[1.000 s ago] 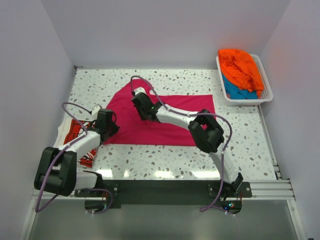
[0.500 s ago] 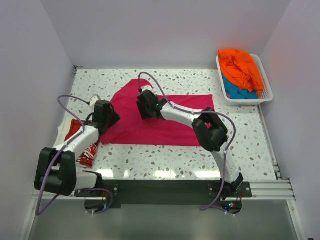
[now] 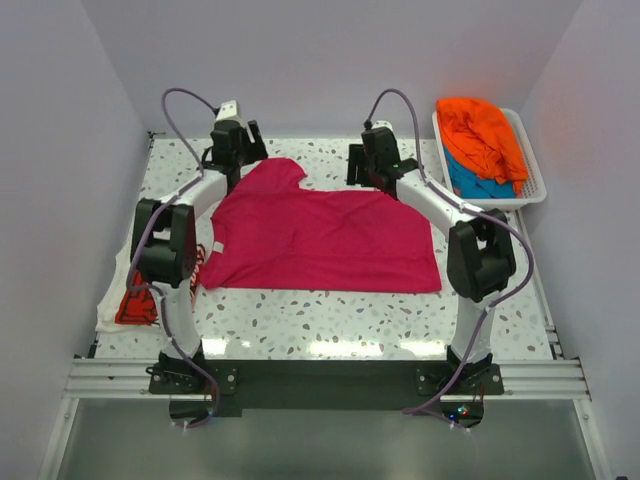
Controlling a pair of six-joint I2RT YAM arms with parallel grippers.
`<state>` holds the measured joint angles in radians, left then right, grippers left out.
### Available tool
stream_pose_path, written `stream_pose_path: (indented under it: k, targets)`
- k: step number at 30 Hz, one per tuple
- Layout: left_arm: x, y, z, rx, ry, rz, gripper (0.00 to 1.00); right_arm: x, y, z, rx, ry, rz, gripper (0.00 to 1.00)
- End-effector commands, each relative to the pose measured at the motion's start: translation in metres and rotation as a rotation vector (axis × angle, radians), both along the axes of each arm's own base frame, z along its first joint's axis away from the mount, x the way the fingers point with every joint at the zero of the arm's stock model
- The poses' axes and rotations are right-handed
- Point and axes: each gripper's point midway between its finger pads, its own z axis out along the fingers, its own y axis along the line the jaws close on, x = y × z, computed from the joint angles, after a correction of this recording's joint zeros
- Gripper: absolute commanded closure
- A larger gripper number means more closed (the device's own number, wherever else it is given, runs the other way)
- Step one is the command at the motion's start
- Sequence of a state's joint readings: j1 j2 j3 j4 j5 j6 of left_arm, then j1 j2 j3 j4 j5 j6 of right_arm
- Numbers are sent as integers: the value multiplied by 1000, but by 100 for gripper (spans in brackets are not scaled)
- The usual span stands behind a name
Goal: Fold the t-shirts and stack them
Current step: Fold the tshirt
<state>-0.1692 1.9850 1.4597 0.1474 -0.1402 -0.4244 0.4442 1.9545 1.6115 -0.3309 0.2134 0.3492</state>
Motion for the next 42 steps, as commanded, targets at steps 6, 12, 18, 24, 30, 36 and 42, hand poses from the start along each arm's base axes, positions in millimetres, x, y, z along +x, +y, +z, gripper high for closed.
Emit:
stream_pose_path:
  k: [6, 12, 18, 24, 30, 36, 42]
  targets:
    - [54, -19, -46, 182, 18, -213, 23, 17, -41, 1, 1, -31, -13, 34]
    - [71, -28, -70, 178, 37, -261, 26, 18, -67, -2, 12, -29, -58, 35]
    - [81, -33, -87, 163, 67, -270, 30, 16, -89, 1, 27, -31, -99, 36]
    - [79, -30, -103, 138, 103, -251, 35, 15, -101, 7, 46, -35, -119, 36]
    - [78, -28, -106, 113, 107, -258, 47, 11, -115, 0, 33, -20, -153, 36]
    - [79, -27, -87, 63, 61, -272, 59, 8, -132, -20, 15, 31, -204, 37]
    - [83, -28, -70, 24, 15, -296, 67, 18, -145, -48, 21, 94, -234, 40]
